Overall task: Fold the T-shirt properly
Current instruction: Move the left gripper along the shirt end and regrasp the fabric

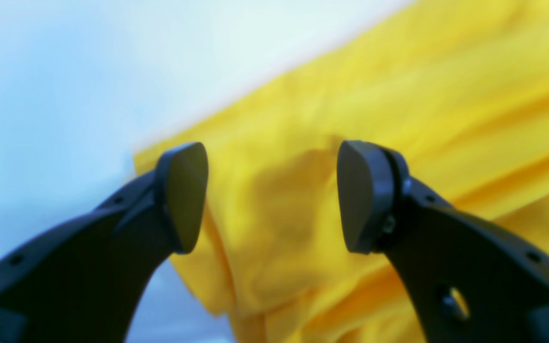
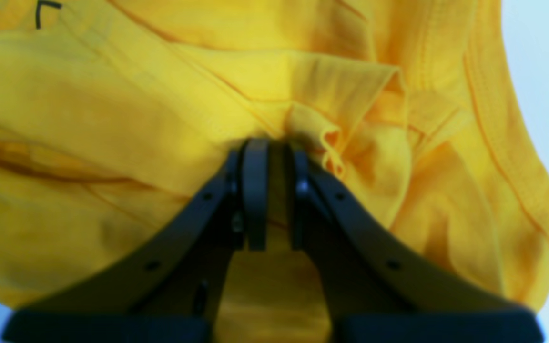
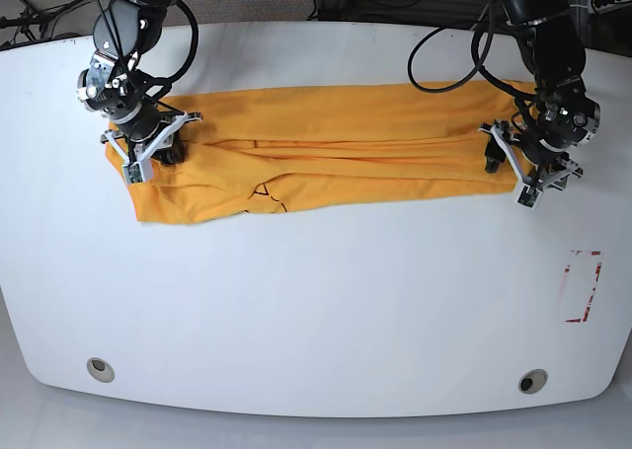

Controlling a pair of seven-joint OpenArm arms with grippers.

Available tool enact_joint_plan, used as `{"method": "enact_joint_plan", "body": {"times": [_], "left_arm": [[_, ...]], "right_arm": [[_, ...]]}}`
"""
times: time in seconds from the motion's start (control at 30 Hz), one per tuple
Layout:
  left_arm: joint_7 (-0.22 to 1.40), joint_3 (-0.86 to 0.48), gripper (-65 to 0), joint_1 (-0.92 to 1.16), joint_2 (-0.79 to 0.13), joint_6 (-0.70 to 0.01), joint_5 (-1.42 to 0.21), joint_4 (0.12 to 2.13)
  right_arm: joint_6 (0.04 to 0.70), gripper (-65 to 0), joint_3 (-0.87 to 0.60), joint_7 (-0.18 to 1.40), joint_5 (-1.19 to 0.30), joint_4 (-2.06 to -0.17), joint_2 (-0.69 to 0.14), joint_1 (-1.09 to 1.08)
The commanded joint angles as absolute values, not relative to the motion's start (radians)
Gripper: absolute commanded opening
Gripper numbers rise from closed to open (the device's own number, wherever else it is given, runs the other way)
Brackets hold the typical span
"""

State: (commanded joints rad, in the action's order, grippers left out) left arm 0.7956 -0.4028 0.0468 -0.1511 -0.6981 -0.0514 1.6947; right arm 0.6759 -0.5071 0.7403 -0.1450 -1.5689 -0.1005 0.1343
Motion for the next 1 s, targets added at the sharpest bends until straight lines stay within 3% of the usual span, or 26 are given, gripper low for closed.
{"method": "enact_joint_plan", "body": {"times": [0.2, 0.53, 0.77, 1.0], "left_arm": [[0.923, -0.489, -14.4, 0.013, -0.151, -0.698, -0.188, 1.767], [1.129, -0.688, -14.0, 0.021, -0.208, -0.698, -0.444, 1.724], [1.144, -0.754, -14.0, 0.082, -0.265, -0.698, -0.599, 1.581], [1.145, -0.725, -14.0, 0.09, -0.269, -0.698, -0.667, 1.491]], "right_arm": [[0.676, -58.8, -0.507, 0.74, -0.145, -1.569, -0.093, 0.136], [0.676, -59.0, -0.507, 0.74, -0.145, -1.569, -0.093, 0.131], [0.676, -59.0, -0.506, 0.74, -0.147, -1.58, -0.093, 0.136], [0.676, -59.0, -0.504, 0.74, -0.147, -1.587, -0.093, 0.134]]}}
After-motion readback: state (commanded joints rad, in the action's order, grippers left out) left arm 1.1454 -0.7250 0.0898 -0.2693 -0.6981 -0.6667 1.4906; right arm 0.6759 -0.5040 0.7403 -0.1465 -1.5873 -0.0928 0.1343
